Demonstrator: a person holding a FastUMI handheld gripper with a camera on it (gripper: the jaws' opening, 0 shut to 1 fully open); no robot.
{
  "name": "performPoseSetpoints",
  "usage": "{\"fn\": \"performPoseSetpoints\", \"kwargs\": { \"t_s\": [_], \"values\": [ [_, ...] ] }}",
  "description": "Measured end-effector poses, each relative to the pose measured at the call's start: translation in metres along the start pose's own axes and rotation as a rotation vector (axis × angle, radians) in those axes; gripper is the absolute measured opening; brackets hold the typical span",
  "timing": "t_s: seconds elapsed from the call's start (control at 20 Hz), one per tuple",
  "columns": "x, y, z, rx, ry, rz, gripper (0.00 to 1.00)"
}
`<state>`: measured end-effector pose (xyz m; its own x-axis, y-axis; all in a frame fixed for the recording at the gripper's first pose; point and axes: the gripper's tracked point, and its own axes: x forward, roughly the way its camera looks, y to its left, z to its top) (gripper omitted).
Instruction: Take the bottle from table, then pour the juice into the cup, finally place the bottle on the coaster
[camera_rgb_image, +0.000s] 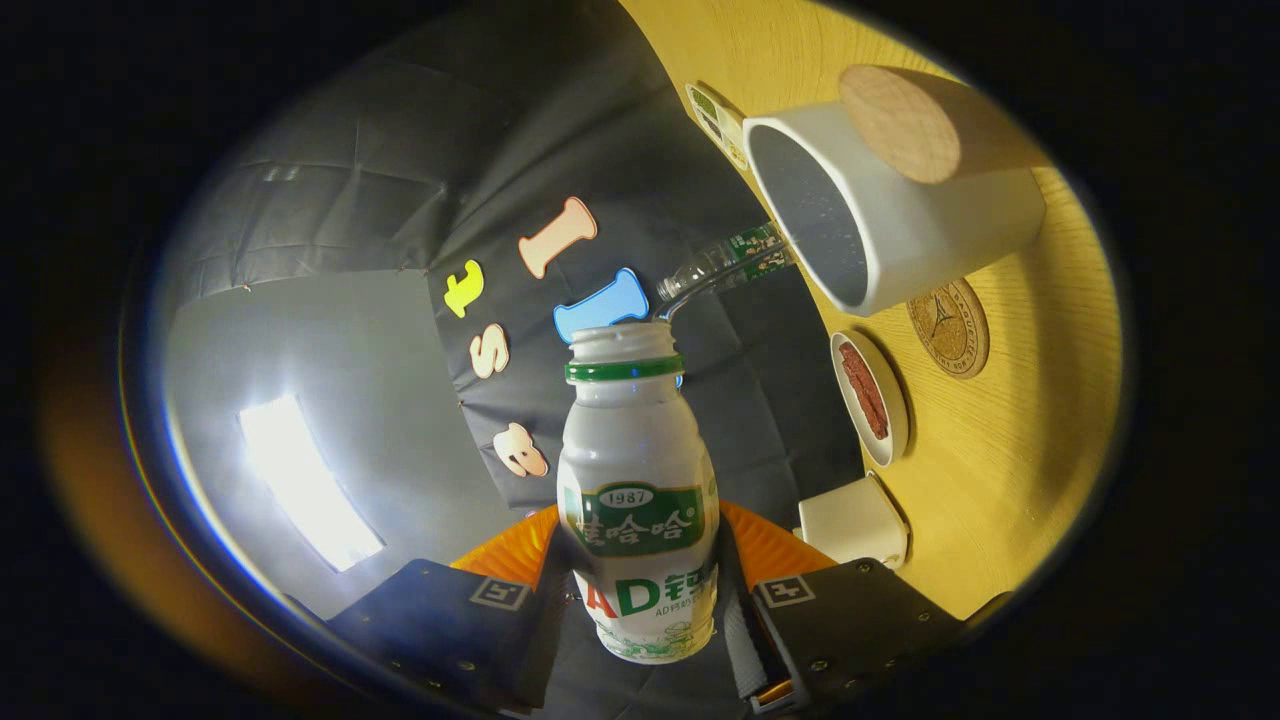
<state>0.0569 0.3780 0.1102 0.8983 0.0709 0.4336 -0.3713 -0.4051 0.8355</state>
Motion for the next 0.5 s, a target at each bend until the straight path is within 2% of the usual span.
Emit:
{"fn": "performPoseSetpoints", "kwargs": {
  "t_s": [0.5],
  "values": [
    [-0.0012,0.0045,0.0059,0.054,-0.033,0.0,0.68]
  ]
}}
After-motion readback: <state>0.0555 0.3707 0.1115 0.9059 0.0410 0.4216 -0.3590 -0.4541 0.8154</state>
